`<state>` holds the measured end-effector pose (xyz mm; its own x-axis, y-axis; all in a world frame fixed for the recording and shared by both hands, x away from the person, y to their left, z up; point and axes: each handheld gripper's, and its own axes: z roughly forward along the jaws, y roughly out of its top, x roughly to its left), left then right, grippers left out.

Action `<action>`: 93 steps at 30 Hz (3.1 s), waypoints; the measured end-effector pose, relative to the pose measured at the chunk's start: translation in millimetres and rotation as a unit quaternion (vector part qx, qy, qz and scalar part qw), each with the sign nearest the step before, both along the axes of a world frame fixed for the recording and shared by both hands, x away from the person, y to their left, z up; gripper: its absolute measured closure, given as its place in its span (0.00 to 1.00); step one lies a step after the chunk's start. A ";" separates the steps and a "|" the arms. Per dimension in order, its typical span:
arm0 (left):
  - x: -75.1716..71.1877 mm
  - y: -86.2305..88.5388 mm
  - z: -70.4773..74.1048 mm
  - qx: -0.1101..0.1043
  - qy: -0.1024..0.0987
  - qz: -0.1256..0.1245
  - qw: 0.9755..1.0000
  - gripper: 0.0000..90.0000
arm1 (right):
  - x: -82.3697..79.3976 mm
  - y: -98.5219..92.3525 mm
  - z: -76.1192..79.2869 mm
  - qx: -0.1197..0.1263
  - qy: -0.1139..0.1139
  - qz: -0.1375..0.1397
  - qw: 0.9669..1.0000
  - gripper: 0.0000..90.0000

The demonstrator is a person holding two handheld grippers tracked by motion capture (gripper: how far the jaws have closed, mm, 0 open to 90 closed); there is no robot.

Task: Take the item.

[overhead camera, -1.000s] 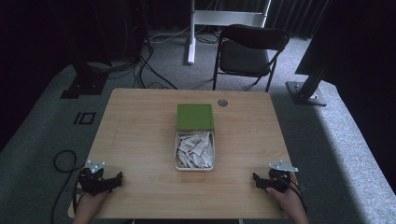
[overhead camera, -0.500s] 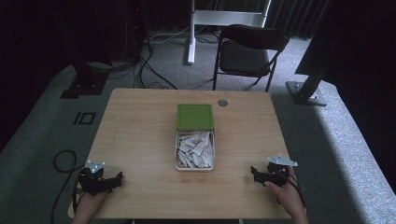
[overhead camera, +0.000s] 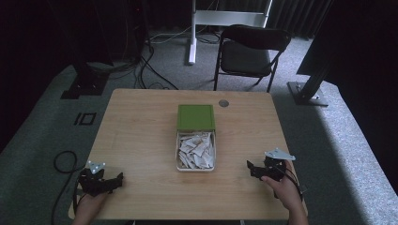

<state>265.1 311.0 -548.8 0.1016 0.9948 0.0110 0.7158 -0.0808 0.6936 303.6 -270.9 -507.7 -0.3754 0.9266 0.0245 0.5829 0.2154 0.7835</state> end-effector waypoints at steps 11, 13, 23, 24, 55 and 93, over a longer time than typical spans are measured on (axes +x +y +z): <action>0.0 0.0 0.1 0.000 0.001 0.000 1.000 0.01 | 9.1 16.3 15.2 0.003 -0.014 0.017 1.000 0.15; 0.0 0.0 0.1 0.000 0.001 0.000 1.000 0.01 | 10.5 19.5 17.8 0.002 -0.015 0.023 1.000 0.15; -0.1 0.0 0.1 0.000 0.000 0.000 1.000 0.01 | 17.5 37.0 34.3 0.001 -0.029 0.044 0.999 0.15; -0.1 0.0 0.1 0.000 0.000 0.000 1.000 0.01 | 18.2 39.5 35.9 0.002 -0.030 0.047 0.998 0.15; 0.0 -0.1 0.0 -0.001 0.000 0.000 1.000 0.01 | 33.6 105.0 71.7 0.016 -0.063 0.122 0.990 0.15; 0.0 -0.1 0.0 -0.001 0.000 0.001 1.000 0.02 | 48.9 189.1 62.1 0.007 -0.041 0.198 0.979 0.23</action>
<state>265.0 310.9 -548.8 0.1004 0.9949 0.0089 0.7154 -0.0784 0.6943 352.5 -81.8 -445.7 -0.7062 0.7080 -0.0084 0.3913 0.4001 0.8287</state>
